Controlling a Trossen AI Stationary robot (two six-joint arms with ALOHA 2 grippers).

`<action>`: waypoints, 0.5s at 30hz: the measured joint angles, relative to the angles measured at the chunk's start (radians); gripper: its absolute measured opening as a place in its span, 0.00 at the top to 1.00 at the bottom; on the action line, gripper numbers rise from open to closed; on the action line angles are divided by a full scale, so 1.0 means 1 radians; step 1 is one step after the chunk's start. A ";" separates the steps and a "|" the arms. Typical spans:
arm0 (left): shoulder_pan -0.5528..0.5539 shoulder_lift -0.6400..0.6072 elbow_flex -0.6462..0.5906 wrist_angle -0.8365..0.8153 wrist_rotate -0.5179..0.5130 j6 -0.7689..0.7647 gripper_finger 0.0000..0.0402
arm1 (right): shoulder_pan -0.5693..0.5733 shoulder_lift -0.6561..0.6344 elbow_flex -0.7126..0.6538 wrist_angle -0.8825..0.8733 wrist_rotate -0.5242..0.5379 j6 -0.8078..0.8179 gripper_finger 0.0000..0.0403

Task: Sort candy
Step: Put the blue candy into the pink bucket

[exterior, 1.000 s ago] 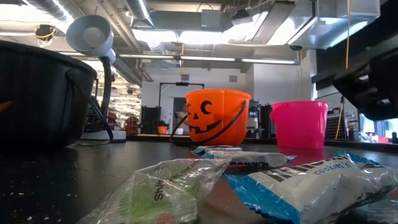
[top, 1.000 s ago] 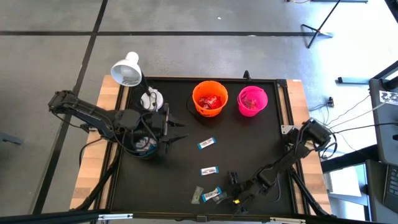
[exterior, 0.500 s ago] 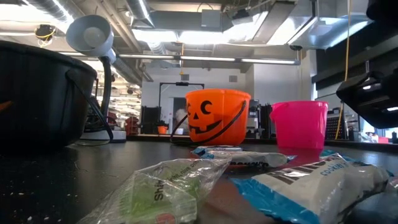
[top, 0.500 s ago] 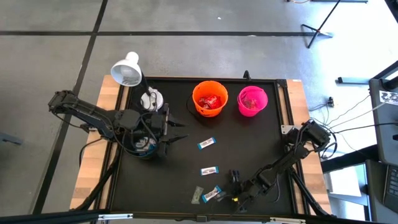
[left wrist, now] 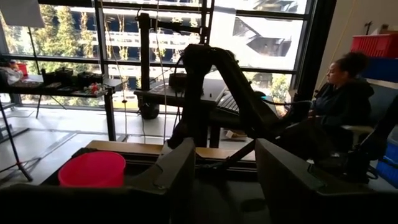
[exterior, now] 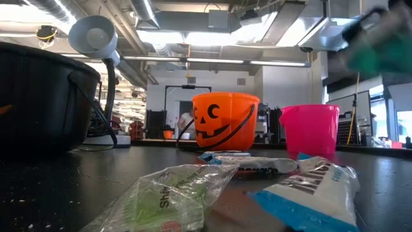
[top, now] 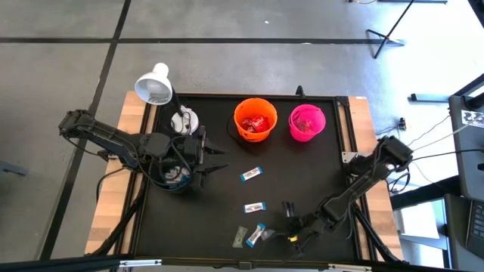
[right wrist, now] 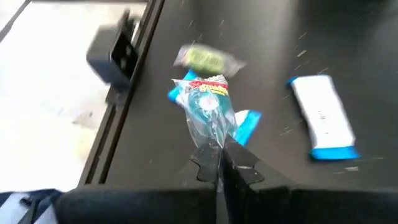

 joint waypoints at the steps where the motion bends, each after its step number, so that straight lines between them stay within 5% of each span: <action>1: 0.000 0.000 0.000 0.000 0.003 -0.004 0.61 | 0.000 -0.023 0.000 -0.017 0.015 -0.006 0.99; 15: -0.011 0.000 0.000 0.021 -0.003 -0.005 0.61 | -0.044 -0.351 0.000 -0.099 0.348 -0.237 0.98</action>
